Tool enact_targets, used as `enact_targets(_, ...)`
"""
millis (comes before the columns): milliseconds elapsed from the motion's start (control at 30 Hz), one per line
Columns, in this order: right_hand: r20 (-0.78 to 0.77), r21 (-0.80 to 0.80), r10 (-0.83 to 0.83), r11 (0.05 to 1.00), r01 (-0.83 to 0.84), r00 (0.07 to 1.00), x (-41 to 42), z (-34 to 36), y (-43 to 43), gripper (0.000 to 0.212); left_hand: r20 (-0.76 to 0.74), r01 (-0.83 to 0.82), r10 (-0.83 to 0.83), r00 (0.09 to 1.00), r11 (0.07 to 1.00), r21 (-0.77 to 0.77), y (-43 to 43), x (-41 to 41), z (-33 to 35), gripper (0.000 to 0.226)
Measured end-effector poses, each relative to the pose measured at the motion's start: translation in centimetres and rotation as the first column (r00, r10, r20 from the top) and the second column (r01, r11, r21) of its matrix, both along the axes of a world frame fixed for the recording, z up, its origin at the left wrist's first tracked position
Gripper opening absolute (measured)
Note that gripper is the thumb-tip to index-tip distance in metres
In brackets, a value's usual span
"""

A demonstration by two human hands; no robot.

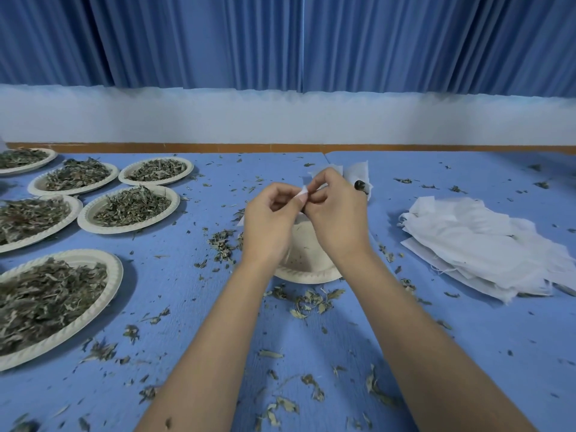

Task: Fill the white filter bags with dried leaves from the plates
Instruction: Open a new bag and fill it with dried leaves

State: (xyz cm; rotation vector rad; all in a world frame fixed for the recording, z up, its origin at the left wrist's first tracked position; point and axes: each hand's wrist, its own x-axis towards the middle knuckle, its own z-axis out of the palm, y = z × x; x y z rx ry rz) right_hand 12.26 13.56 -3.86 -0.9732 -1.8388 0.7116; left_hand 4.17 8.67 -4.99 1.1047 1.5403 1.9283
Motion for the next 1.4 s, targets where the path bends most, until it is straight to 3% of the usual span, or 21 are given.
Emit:
enact_targets(200, 0.012, -0.011, 0.081, 0.997, -0.081, 0.997, 0.4, 0.5, 0.2, 0.013, 0.136, 0.078, -0.089, 0.987, 0.994, 0.079, -0.3, -0.2, 0.0, 0.011)
enact_targets(500, 0.076, 0.106, -0.150, 0.984, 0.142, 0.986, 0.7, -0.3, 1.3, 0.024, 0.086, 0.193, -0.194, 0.977, 0.981, 0.019, -0.1, 0.6, -0.3, 0.016)
enact_targets(600, 0.127, 0.063, -0.211, 0.977, 0.205, 0.969, 0.9, -0.6, 1.9, 0.035, 0.085, 0.197, -0.197, 0.977, 0.980, 0.008, -0.1, 0.7, -0.4, 0.017)
enact_targets(700, 0.205, -0.072, -0.163, 0.981, 0.181, 0.965, 1.5, -0.5, 2.4, 0.050, 0.131, 0.173, -0.175, 0.976, 0.985, 0.028, 0.1, 0.7, -0.4, 0.016)
enact_targets(767, 0.122, -0.252, -0.048, 0.965, 0.078, 0.991, 1.9, -0.3, 2.5, 0.040, 0.183, 0.170, -0.182, 0.966, 0.982, 0.078, 0.3, 1.0, -0.2, 0.016)
enact_targets(833, -0.085, -0.394, 0.037, 0.917, -0.068, 0.996, 2.2, -0.3, 2.4, 0.022, 0.209, 0.177, -0.197, 0.958, 0.978, 0.111, 0.9, 1.3, 0.2, 0.016)
enact_targets(933, -0.284, -0.377, -0.022, 0.922, -0.091, 0.959, 2.3, -0.2, 3.1, 0.007, 0.215, 0.200, -0.222, 0.951, 0.973, 0.119, 2.2, 1.7, 1.4, 0.015)
enact_targets(1000, -0.262, -0.292, -0.114, 0.956, 0.033, 0.958, 2.3, 0.4, 4.6, 0.003, 0.181, 0.191, -0.205, 0.962, 0.977, 0.092, 3.7, 1.8, 2.2, 0.014)
enact_targets(1133, -0.235, -0.120, -0.216, 0.974, 0.192, 0.948, 2.0, 1.7, 9.1, 0.009, 0.076, 0.009, -0.010, 0.997, 1.000, 0.010, 8.3, 2.0, 3.1, 0.013)
enact_targets(1300, -0.152, -0.024, -0.193, 0.981, 0.192, 0.969, 1.5, 0.9, 14.7, 0.020, -0.150, -0.168, 0.151, 0.977, 0.980, -0.105, 14.6, 1.7, 2.5, 0.023)
enact_targets(1400, 0.039, -0.002, -0.195, 0.981, 0.195, 0.980, 1.5, -0.4, 17.0, 0.027, -0.275, -0.225, 0.172, 0.946, 0.958, -0.175, 16.6, 1.4, 0.9, 0.021)
